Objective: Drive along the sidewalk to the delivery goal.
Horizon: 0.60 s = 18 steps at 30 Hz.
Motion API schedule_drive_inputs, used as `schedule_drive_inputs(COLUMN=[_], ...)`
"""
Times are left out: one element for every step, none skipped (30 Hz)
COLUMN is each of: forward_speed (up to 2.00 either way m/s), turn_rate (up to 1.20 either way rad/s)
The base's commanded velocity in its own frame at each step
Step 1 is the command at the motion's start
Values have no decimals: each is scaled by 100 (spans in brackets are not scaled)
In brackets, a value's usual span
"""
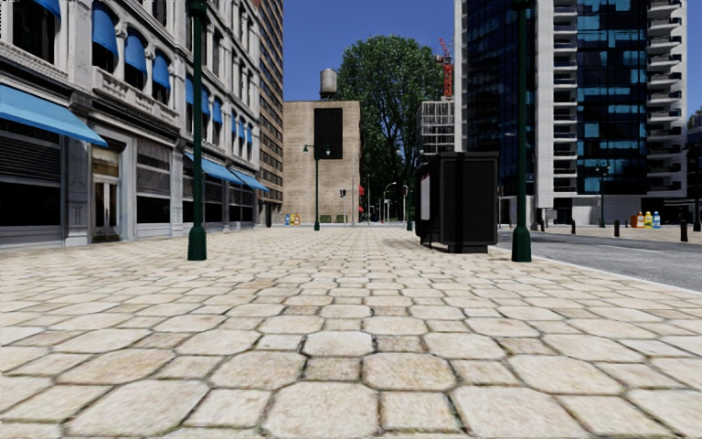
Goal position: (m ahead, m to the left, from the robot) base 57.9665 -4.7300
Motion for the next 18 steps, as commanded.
schedule_drive_inputs(forward_speed=[200, 200, 200, 200, 200, 200, 200, 200, 200, 200, 200, 200, 200, 200, 200, 200, 200, 200], turn_rate=[10, 13, 17, 18, 18, 18, 19, 19, 19, 19, 19, 19, 20, 22, 22, 22, 22, 22])
